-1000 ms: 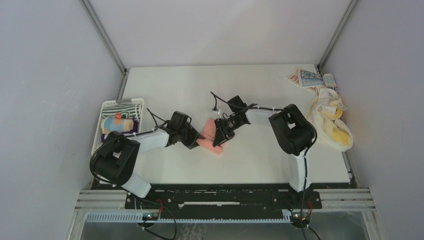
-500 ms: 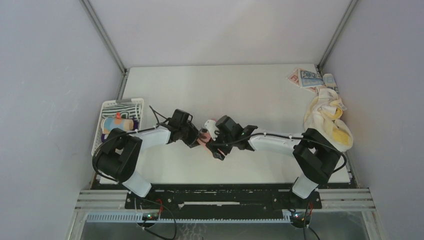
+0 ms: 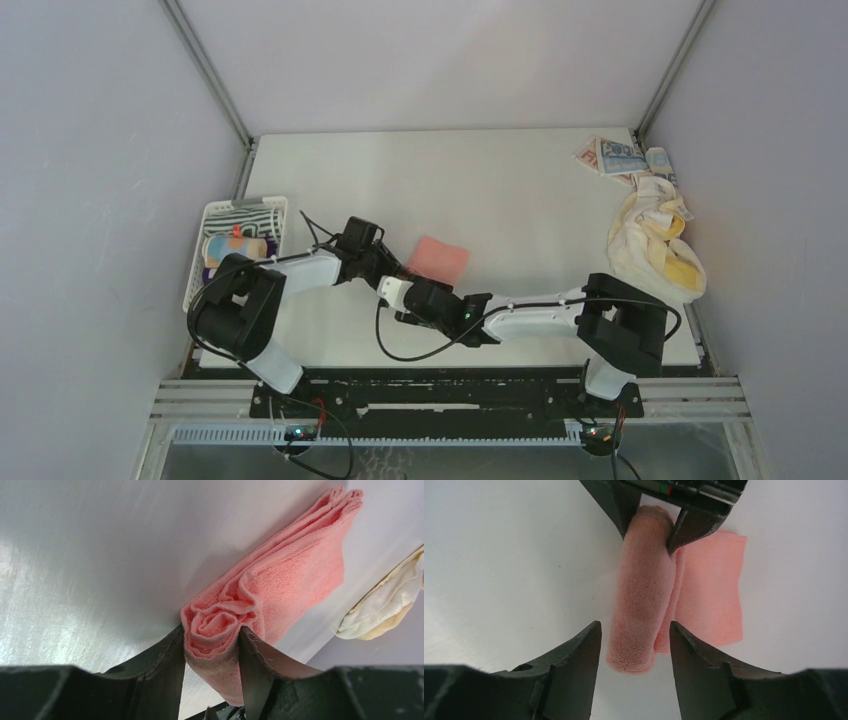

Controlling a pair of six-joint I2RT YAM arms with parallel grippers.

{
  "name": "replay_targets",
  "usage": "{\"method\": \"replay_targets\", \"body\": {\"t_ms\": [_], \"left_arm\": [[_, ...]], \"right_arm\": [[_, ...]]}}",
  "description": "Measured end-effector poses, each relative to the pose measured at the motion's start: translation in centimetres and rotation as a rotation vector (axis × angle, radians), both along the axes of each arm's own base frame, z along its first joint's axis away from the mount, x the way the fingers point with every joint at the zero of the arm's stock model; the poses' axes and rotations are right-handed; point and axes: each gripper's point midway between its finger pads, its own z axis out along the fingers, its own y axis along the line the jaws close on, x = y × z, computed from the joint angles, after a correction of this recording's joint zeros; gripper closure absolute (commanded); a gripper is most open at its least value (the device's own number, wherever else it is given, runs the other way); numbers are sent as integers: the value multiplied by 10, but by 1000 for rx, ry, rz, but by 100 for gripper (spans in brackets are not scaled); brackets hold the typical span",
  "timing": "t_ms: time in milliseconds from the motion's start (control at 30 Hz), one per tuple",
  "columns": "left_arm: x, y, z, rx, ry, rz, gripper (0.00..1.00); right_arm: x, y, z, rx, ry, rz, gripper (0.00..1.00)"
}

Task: Roll the towels
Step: Roll the towel at the center of the board.

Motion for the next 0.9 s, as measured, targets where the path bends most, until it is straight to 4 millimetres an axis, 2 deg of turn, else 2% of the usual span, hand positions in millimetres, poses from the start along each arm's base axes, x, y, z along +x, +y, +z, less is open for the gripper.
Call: {"method": "replay_targets", "body": {"t_ms": [367, 800, 833, 900], "left_arm": [[1, -3, 0, -14, 10, -10, 53], [0, -5, 0, -26, 15, -22, 53], [0, -5, 0, -27, 16, -22, 52], [0, -5, 0, -29, 16, -23, 52]], "right_arm": [[-3, -6, -23, -127, -104, 0, 49], [-5, -11, -37, -185, -150, -24, 48], [-4, -11, -37, -186, -157, -29, 49], [-1, -11, -36, -186, -175, -40, 58]]}}
